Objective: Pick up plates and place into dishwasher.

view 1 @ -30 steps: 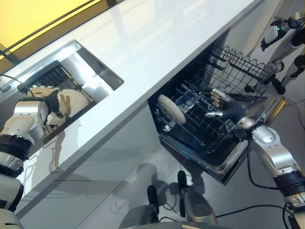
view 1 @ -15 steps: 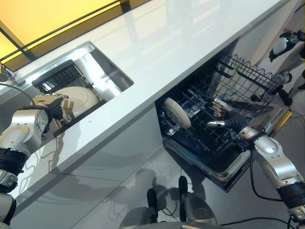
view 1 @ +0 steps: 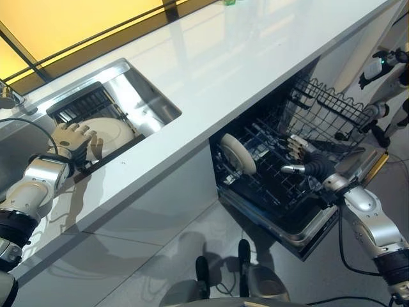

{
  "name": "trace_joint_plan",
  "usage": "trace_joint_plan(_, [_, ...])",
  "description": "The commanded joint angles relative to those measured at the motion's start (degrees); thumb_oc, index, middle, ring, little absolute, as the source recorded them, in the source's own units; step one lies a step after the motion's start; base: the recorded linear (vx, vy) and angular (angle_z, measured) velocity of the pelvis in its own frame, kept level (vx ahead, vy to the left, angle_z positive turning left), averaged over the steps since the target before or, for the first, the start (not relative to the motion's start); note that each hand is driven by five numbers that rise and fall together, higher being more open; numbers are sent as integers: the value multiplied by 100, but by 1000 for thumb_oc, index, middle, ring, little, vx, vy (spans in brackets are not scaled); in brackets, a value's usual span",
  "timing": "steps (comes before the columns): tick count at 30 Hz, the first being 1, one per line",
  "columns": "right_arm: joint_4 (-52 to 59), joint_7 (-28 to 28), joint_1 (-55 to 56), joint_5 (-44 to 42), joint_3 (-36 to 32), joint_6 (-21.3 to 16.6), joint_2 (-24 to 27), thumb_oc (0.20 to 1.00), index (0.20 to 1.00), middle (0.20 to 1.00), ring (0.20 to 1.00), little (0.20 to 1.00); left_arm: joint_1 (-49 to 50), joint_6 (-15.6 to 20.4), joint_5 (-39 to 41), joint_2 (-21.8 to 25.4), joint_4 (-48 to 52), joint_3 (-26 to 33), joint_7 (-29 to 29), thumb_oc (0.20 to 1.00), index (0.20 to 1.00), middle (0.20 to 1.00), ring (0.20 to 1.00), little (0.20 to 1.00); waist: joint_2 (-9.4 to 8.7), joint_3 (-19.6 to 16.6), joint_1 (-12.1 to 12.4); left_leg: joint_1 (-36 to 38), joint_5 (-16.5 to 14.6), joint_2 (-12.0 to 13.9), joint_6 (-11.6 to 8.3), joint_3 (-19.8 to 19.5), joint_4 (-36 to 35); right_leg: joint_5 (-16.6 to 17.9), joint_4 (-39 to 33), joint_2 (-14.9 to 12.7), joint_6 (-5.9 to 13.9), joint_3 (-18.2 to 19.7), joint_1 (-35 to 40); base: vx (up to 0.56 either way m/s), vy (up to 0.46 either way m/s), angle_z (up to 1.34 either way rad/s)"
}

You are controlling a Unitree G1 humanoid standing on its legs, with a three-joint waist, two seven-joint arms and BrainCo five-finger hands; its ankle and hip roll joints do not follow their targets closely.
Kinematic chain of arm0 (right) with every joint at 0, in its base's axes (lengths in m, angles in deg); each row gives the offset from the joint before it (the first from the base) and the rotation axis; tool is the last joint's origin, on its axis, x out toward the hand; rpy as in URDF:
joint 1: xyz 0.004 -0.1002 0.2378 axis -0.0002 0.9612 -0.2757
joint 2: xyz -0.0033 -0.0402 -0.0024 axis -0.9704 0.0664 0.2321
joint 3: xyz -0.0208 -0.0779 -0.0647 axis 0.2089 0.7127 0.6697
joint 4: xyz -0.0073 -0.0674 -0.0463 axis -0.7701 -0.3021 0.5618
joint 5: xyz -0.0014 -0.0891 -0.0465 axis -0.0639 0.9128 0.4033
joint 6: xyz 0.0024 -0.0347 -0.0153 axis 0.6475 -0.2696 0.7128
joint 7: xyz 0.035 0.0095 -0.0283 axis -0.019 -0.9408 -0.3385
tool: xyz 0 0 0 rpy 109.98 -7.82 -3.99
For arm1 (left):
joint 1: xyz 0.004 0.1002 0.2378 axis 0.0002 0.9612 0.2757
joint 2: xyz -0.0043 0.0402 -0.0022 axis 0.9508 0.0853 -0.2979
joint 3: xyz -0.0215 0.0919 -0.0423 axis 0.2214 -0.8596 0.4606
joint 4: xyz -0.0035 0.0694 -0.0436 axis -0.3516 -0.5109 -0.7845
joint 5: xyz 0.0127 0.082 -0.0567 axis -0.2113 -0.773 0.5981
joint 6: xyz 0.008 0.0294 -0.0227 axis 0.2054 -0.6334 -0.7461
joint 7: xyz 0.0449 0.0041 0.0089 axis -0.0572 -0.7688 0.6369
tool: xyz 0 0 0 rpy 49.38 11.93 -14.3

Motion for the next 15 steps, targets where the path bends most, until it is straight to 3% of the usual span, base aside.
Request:
trace_joint_plan(1, [320,50,-209,-268,-178,-466,96,1000,1000,1000,1000,1000,-155,-275,-421,254,-340,-78,647,1000,1000,1000,1000,1000,-116,-6,-17,-222,-499,-94,8,118,134,-704,149,-284,792,-34,137,0,0,0])
trace_joint_plan(9, [239,43,-435,-228,-80,-468,134,1000,1000,1000,1000,1000,-487,-546,-157,11,-860,-218,1199,1000,1000,1000,1000,1000,-187,144,-51,-375,-477,-78,16,136,171,-697,229,-273,783,33,-62,-29,19,0])
trace_joint_plan(15, [202,49,-561,-191,-43,-479,149,1000,1000,1000,1000,1000,-707,-666,31,-124,-1165,-318,1225,1000,1000,1000,1000,1000,-239,217,-80,-456,-478,-65,19,151,222,-695,283,-267,782,59,-158,-6,12,0])
